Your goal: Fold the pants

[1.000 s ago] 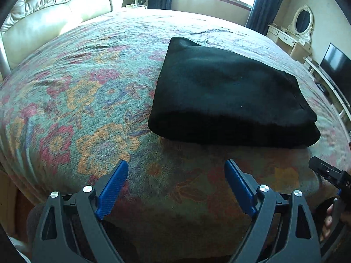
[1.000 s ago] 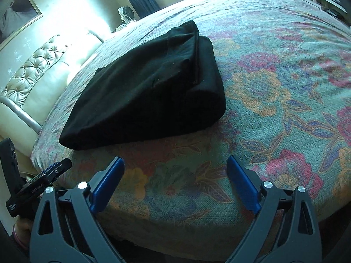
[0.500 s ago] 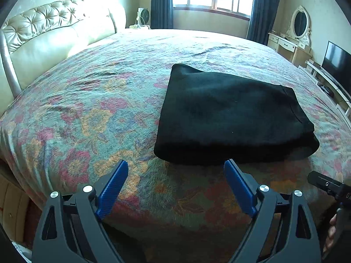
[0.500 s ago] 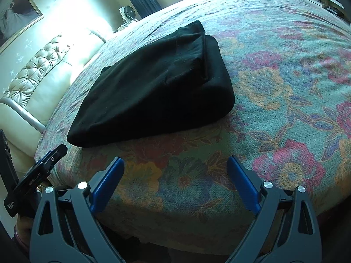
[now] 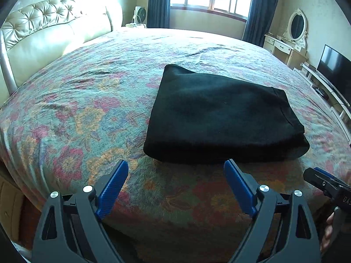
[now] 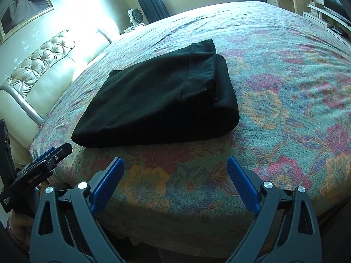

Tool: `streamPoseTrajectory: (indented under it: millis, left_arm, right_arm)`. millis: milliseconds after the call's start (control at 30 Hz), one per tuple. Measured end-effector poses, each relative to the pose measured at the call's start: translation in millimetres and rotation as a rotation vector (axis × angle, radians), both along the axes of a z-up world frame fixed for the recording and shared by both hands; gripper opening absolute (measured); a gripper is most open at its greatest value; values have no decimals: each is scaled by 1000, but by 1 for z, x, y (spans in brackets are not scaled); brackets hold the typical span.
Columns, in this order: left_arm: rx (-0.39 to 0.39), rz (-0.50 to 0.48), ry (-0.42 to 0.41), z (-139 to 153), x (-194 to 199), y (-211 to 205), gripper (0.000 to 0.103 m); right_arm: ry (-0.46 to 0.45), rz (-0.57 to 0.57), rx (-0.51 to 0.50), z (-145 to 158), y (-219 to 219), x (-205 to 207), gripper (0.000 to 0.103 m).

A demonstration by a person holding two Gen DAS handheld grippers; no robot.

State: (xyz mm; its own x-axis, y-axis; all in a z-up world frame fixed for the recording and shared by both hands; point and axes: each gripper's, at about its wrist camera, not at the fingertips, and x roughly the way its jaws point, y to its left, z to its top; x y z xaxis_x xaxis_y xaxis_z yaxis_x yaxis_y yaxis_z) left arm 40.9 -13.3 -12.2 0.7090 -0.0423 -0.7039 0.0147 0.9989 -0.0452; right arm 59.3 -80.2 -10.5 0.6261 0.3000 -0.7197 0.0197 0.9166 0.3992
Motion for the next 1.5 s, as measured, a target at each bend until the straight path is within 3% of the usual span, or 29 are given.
streamPoseTrajectory:
  millis: [500, 800, 1067, 1300, 1500]
  left_arm:
    - [36, -7, -1, 5, -2, -4, 88]
    - [50, -21, -52, 18, -10, -12, 88]
    - [158, 9, -113, 27, -17, -24, 88]
    - [118, -18, -125, 30, -23, -26, 88]
    - [146, -43, -100, 24, -20, -32, 88]
  right_arm:
    - [-5, 9, -5, 3, 0, -2, 95]
    - [-14, 10, -3, 7, -1, -4, 95]
    - [-11, 23, 2, 7, 2, -5, 95]
    - [-2, 23, 8, 4, 2, -5, 95]
    - [3, 27, 9, 3, 3, -5, 95]
